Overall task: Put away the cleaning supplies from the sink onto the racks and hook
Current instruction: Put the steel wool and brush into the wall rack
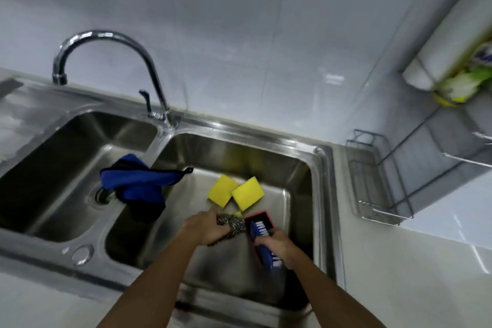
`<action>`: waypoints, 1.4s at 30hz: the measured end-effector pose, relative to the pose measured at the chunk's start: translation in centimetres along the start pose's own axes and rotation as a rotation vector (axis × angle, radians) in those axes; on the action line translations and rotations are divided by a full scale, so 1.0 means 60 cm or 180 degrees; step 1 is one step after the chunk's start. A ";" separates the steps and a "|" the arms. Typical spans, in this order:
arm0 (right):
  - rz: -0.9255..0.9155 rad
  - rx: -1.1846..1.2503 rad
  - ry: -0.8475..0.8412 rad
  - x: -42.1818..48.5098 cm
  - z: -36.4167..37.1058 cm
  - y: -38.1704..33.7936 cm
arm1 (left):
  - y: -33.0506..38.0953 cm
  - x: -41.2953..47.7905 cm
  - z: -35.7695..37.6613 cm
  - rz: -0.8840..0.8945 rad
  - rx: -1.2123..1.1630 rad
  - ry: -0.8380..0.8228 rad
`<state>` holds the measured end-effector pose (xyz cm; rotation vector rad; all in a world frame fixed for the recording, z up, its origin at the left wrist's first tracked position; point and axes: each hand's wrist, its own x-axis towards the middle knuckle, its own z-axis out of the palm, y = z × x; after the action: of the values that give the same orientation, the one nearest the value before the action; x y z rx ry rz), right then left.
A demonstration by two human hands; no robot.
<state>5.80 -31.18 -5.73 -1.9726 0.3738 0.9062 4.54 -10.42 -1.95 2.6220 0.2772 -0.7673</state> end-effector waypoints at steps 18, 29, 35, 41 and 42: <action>-0.2090 0.1353 0.2409 -0.362 -0.335 -0.305 | 0.335 -0.099 -0.269 0.2162 -0.2949 0.0419; -0.0792 -0.1244 0.3477 -0.409 -0.451 -0.308 | 0.447 -0.163 -0.288 0.2405 -0.3654 0.0025; -0.0630 -0.1312 0.3391 -0.369 -0.466 -0.300 | 0.474 -0.160 -0.301 0.2259 -0.3786 -0.0026; -0.0697 -0.1520 0.3279 -0.353 -0.486 -0.282 | 0.511 -0.166 -0.285 0.2275 -0.3954 -0.0165; -0.0694 -0.1555 0.3243 -0.349 -0.488 -0.276 | 0.516 -0.167 -0.280 0.2289 -0.3951 -0.0177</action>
<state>14.12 -48.42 28.93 -2.7624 0.5081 -0.2531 13.28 -32.08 26.30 1.3412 -0.1801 -0.2366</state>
